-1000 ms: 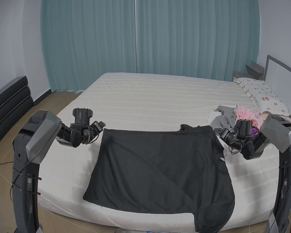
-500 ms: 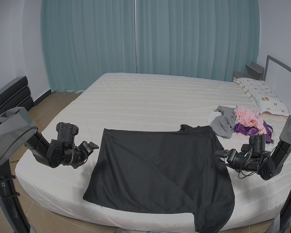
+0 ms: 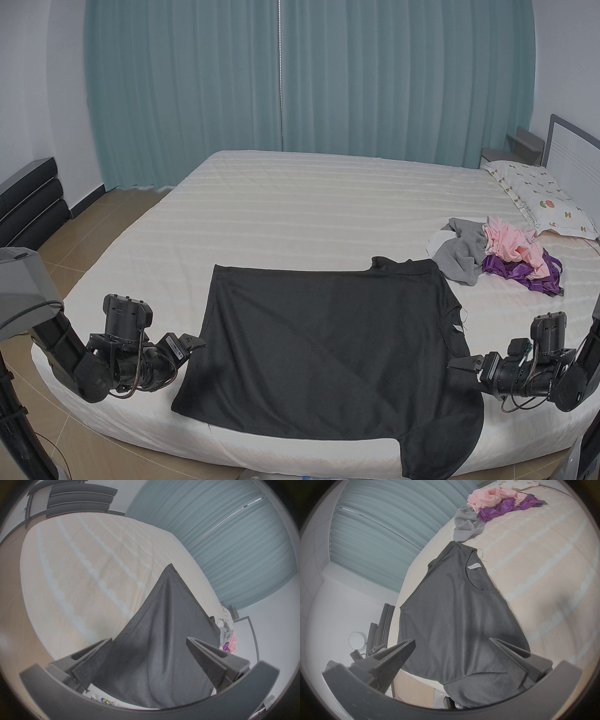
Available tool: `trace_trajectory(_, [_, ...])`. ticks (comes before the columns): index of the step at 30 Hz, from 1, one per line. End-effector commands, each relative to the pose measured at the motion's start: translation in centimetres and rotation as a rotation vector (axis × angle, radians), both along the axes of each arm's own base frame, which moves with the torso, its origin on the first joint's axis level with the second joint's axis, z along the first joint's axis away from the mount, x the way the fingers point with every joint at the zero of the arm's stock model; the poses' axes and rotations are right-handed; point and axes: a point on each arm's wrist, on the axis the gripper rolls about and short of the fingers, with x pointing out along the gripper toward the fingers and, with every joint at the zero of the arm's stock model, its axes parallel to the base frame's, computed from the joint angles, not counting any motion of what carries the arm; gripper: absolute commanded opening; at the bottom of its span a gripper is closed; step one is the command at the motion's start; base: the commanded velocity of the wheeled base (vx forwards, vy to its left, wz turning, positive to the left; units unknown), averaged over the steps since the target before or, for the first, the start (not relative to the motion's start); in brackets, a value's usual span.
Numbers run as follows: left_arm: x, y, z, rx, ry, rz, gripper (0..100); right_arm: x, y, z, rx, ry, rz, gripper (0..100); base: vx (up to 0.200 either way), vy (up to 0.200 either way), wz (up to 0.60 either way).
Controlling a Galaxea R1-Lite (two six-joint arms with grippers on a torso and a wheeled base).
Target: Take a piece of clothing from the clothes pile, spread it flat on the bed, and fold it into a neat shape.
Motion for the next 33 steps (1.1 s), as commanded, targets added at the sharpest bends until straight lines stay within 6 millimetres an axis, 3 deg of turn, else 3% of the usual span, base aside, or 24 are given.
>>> trace_trajectory(1, [-1.0,0.1,-0.5,0.000,0.022,-0.003,100,-1.2,-0.1,-0.6,0.001,0.041,0.003,100,0.000,0.000,0.00])
trace_trajectory(9, [-1.5,0.1,-0.7,-0.008,0.036,-0.015,100,-1.8,0.0,-0.8,0.000,0.043,0.006,100,0.000,0.000,0.00])
trace_trajectory(18, [-1.8,0.1,-0.9,-0.019,0.053,-0.029,100,-1.8,-0.1,-0.8,0.001,0.043,0.003,100,-0.200,0.000,0.00])
trace_trajectory(27, [-1.8,0.1,-1.0,-0.023,0.057,-0.034,100,-1.8,-0.1,-0.8,0.000,0.046,0.004,100,0.000,0.000,0.00])
trace_trajectory(33, [-1.4,0.1,-2.7,0.007,0.109,-0.028,100,-1.8,0.0,-0.9,0.002,0.048,0.006,100,0.000,0.000,0.00])
